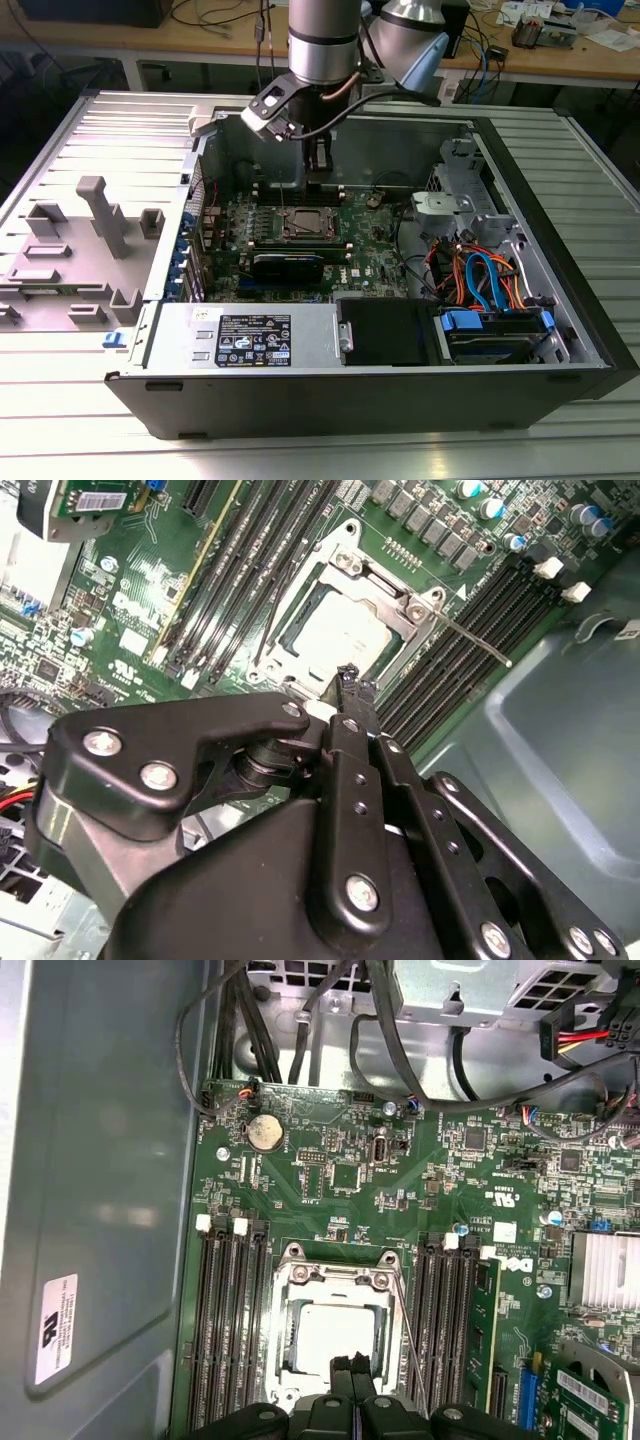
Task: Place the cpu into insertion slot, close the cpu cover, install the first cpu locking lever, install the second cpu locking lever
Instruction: 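Install the first cpu locking lever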
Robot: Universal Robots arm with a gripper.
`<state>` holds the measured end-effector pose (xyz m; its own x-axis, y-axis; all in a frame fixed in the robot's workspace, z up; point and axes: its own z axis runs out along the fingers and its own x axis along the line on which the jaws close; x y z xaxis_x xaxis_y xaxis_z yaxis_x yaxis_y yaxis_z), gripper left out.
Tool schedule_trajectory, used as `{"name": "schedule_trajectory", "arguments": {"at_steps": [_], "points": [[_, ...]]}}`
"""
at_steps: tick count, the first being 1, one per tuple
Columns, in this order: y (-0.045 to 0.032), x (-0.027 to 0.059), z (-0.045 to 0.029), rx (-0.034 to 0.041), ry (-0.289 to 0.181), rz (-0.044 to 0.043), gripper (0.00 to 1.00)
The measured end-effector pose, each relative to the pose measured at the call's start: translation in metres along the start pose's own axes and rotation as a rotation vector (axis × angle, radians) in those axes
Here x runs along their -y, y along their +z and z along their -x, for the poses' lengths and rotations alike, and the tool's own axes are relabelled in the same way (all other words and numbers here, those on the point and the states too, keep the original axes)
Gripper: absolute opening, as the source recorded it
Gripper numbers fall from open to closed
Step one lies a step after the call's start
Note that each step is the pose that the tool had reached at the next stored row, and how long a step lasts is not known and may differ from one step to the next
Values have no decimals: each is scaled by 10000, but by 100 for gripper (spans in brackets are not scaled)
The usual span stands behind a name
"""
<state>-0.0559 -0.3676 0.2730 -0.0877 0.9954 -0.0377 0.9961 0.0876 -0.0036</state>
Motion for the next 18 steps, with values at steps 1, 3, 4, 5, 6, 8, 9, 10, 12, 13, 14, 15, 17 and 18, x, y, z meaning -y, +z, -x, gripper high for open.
{"name": "schedule_trajectory", "arguments": {"at_steps": [1,3,4,5,6,8,9,10,12,13,14,15,17,18], "points": [[-13,0,0,0,0,1,11],[-36,0,1,-1,0,0,11],[-35,0,1,-3,0,1,11],[-35,0,1,-4,0,1,11],[-36,0,1,-2,1,1,11],[-36,0,1,-3,-125,5,11],[-36,-1,2,-1,-469,18,11],[-35,0,1,-1,-831,32,11],[-35,0,1,2,-1587,60,11],[-35,0,1,4,-1985,76,11],[-35,0,1,5,-2274,86,11],[-35,0,1,6,-2459,93,11],[-36,0,2,8,-2846,107,11],[-36,0,1,8,-3135,118,11]]}}
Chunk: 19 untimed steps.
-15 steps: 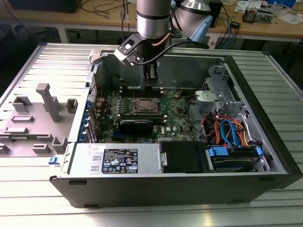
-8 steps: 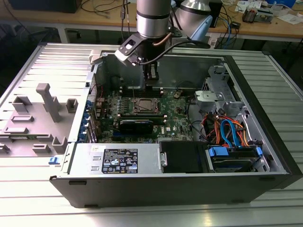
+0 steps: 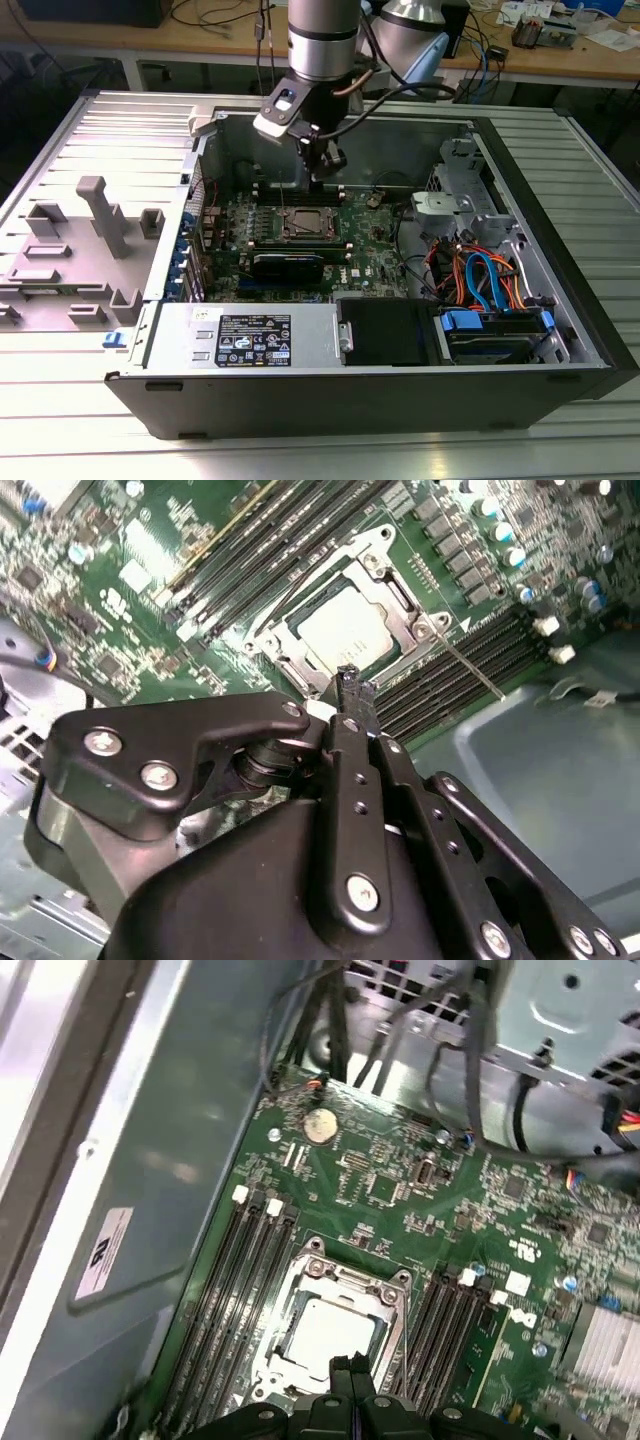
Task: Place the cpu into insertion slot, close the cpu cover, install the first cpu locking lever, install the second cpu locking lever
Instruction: 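Install the first cpu locking lever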
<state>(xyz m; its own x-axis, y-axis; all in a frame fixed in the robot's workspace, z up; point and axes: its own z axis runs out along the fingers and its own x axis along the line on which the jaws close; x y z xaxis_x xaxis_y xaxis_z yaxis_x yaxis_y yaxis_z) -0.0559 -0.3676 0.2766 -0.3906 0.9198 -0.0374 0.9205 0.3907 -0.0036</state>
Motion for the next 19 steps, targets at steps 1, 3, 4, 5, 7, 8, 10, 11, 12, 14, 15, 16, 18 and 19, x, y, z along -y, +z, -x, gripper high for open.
{"name": "schedule_trajectory", "arguments": {"at_steps": [1,3,4,5,7,8,10,11,12,14,15,16,18,19], "points": [[0,0,0,1,-277,11,11],[0,0,0,3,-782,29,11],[0,0,0,4,-1064,40,11],[0,0,0,5,-1326,50,11],[0,0,0,6,-1715,64,11],[0,0,0,7,-1858,70,11],[0,0,0,8,-2153,81,11],[0,0,0,9,-2312,86,11],[0,0,0,9,-2574,96,11],[0,0,0,11,-2869,107,11],[0,0,0,12,-3081,115,11],[0,0,0,12,-3222,120,11],[0,0,0,14,-3657,137,11],[0,0,0,14,-3788,142,11]]}}
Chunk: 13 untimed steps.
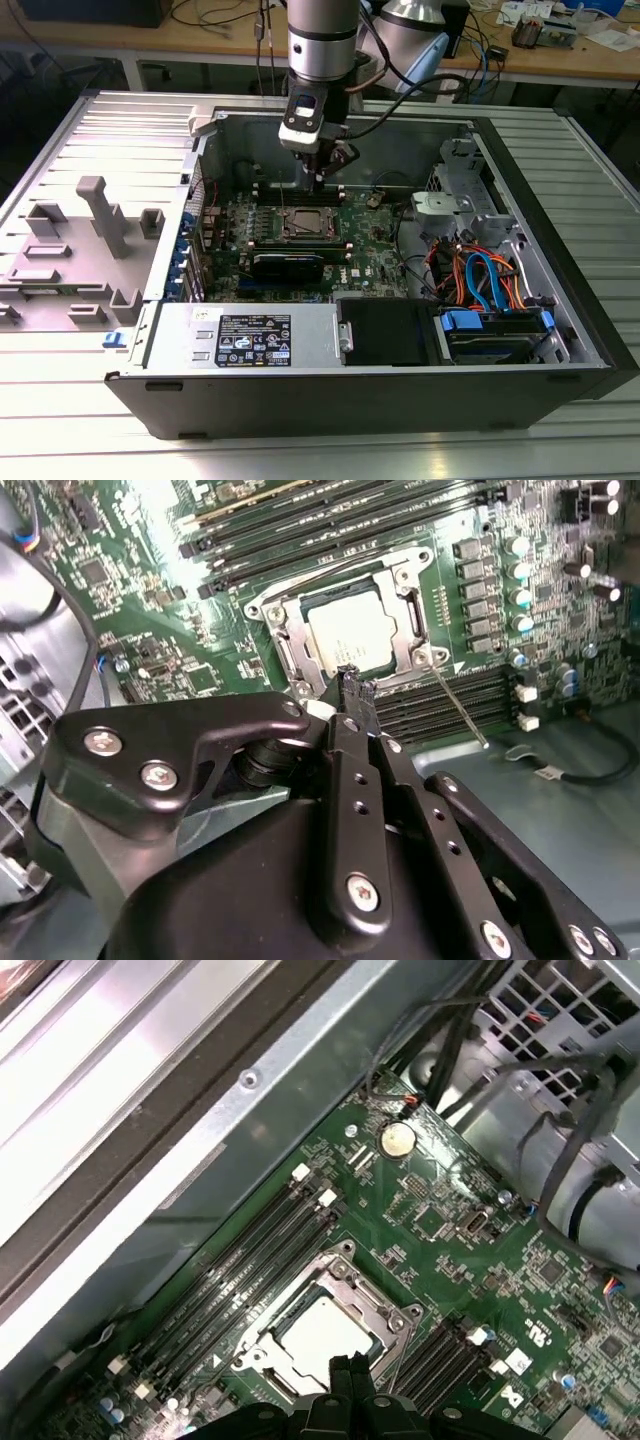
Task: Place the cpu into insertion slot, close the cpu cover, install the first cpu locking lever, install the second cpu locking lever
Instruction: 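Install the first cpu locking lever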
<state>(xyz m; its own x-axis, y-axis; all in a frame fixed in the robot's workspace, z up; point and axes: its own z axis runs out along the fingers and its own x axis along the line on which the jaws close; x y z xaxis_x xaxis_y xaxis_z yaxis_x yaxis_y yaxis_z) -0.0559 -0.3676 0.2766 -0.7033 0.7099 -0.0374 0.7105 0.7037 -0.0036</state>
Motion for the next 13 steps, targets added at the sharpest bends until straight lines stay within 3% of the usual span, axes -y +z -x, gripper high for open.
{"name": "schedule_trajectory", "arguments": {"at_steps": [5,13], "points": [[0,0,0,2,-553,21,11],[0,0,0,2,-590,22,11]]}}
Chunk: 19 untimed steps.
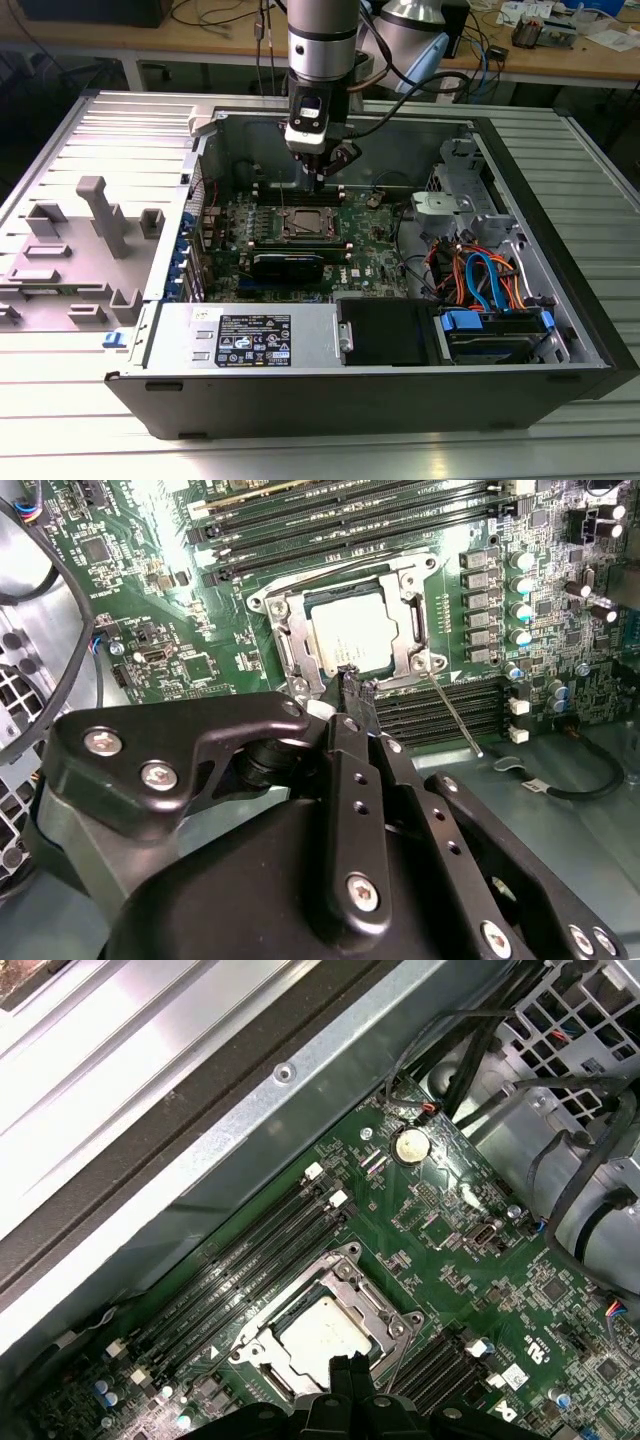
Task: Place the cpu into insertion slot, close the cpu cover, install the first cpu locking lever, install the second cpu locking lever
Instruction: 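Install the first cpu locking lever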
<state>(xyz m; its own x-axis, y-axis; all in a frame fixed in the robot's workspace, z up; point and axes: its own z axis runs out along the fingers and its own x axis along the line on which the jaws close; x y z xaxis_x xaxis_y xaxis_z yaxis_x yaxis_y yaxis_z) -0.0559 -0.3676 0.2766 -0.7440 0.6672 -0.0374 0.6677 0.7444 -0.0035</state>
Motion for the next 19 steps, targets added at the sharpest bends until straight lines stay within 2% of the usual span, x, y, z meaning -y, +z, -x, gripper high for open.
{"name": "schedule_trajectory", "arguments": {"at_steps": [4,8,11,17,19], "points": [[0,0,0,0,-22,1,11],[0,0,0,2,-592,22,11],[0,0,0,4,-1251,46,11],[0,0,0,11,-3212,120,11],[0,1,-1,13,-3569,134,11]]}}
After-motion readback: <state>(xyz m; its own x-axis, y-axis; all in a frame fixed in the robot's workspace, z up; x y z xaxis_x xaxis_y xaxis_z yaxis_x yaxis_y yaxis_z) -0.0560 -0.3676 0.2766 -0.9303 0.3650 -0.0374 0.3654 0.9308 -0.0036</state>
